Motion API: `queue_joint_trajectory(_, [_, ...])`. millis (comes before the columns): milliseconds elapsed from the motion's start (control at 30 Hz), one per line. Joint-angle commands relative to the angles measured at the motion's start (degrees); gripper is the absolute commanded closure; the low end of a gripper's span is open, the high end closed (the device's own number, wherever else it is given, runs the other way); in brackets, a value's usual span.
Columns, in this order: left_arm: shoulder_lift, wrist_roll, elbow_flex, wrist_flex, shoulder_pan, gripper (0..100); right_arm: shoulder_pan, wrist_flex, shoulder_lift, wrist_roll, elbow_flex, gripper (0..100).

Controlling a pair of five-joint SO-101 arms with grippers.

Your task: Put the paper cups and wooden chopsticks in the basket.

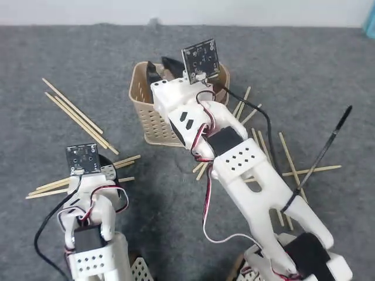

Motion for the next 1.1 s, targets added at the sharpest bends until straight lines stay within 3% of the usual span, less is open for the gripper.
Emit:
queue_joint_trajectory(0, [-0.6, 0.2, -0.2, -0.8, -0.4, 98, -0.4, 7.4, -3.3, 1.1, -8.1, 85.2])
queue_joint_trajectory(267, [-0.6, 0.2, -0.2, -0.8, -0.4, 98, 3.1, 34.0, -14.3, 1.3, -25.1, 85.3])
queue_joint_trajectory(467, [-0.6, 0.2, -0.2, -0.8, -0.4, 98, 16.9, 56.4, -19.2, 1.2, -36.5, 85.3])
queue_joint_trajectory(633, [-0.6, 0.2, -0.2, -0.8, -0.4, 98, 28.1, 68.7, -17.9, 1.4, -33.6, 85.4])
queue_joint_trajectory(767, [-0.6, 0.2, -0.2, -0.8, -0.4, 98, 34.2, 69.6, -15.6, 1.7, -25.3, 85.4])
queue_joint_trajectory(867, [-0.6, 0.2, -0.2, -0.8, -0.4, 98, 36.4, 67.4, -13.8, 6.2, -17.8, 85.4])
queue_joint_trajectory(1067, [-0.6, 0.2, -0.2, -0.7, -0.4, 98, 41.2, 55.9, -9.8, 13.1, -3.2, 85.4])
